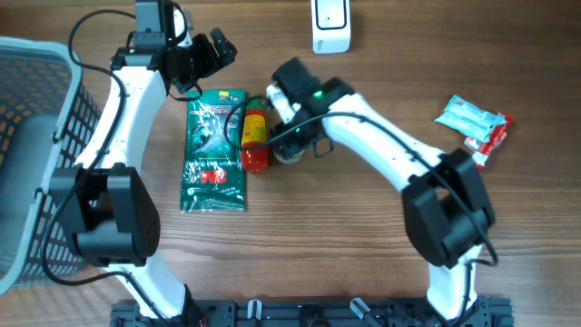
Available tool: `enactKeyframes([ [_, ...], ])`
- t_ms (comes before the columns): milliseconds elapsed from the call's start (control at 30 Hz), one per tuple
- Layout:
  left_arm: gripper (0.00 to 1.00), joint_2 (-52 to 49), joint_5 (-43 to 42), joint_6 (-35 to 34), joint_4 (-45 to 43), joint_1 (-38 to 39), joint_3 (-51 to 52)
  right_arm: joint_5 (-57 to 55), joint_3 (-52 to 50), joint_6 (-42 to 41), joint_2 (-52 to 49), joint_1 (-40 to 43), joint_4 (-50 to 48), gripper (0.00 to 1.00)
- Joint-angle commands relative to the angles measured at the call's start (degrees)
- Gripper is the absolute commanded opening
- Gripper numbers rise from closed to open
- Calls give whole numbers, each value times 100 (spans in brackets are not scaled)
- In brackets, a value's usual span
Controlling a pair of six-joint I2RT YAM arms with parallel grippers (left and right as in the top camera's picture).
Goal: Scan the item barcode
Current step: 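Grasp the green-lidded jar with the right gripper and lift it, then hold the jar under the white scanner with the right gripper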
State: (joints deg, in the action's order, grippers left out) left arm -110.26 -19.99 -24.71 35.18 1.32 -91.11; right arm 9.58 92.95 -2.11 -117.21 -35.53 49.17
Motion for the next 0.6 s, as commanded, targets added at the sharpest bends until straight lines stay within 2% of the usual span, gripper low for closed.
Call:
enactKeyframes([
  [0,100,-11,13,28,-17,-37,2,1132,232,-129,667,529,-105,59],
  [67,100,-11,13,28,-17,-37,2,2192,232,-133,879,1045,-199,55],
  [100,100,-11,13,28,-17,-37,2,3093,232,-293,955,1495,-306,55],
  [200,100,-11,13,28,-17,-37,2,4745,232,-564,964,2304,-505,57],
  [367,100,-11,13,28,-17,-37,2,6216,232,-1421,964,3418,-855,57],
  [433,100,-11,13,28,-20,-37,2,6850,232,-1467,964,3585,-1071,57],
  [567,100,-11,15,28,-17,-37,2,7246,232,-1718,964,3600,-1427,58],
])
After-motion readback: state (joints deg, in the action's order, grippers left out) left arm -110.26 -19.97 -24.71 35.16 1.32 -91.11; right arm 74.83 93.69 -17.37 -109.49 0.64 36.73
